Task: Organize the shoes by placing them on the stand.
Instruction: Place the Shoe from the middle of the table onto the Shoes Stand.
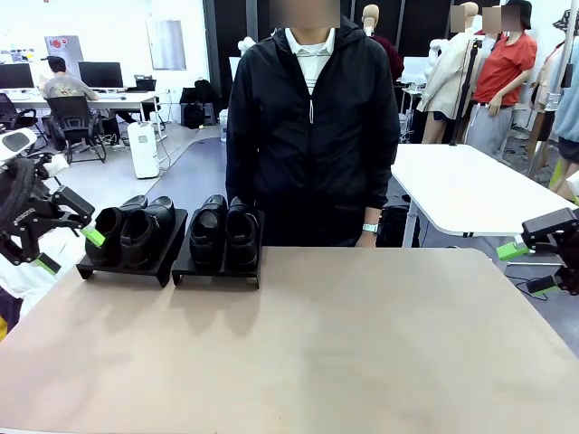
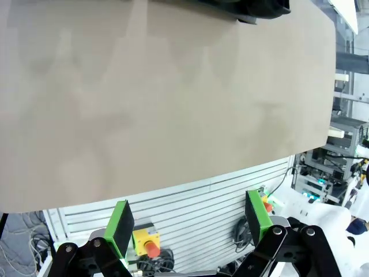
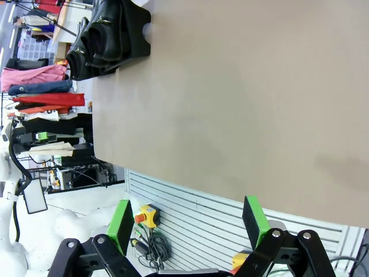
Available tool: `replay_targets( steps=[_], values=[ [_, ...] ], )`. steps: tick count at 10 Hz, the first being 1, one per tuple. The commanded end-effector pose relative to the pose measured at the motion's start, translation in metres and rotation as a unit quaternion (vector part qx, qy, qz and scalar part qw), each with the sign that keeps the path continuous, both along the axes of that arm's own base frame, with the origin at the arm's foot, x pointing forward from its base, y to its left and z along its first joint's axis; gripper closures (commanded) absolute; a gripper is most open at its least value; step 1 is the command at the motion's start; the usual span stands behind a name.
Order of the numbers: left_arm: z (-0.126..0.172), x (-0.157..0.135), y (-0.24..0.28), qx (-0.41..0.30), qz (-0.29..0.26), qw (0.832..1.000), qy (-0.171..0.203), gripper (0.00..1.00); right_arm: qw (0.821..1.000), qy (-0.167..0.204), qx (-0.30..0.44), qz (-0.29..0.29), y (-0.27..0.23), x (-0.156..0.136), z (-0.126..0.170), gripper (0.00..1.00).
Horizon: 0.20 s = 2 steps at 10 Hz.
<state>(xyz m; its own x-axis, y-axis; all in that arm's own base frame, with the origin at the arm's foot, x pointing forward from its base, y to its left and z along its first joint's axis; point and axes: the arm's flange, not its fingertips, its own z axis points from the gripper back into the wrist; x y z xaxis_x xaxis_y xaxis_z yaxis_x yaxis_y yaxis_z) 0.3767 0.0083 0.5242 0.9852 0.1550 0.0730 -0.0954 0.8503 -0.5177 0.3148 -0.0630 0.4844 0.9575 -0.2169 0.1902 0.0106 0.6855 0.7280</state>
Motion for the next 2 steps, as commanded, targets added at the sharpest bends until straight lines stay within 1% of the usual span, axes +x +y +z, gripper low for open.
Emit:
replay_targets(
  steps=[1, 2],
  values=[
    [0.0004, -0.0007, 0.0013, -0.014, 0.001, 1.000, 0.000, 0.00, 1.000, 0.004, 0.011, -0.006, 0.0019, 0.0007, 0.0049, 0.00],
    [0.0004, -0.0007, 0.0013, -0.014, 0.001, 1.000, 0.000, 0.00, 1.000, 0.004, 0.011, -0.006, 0.0019, 0.0007, 0.0049, 0.00]
  ],
)
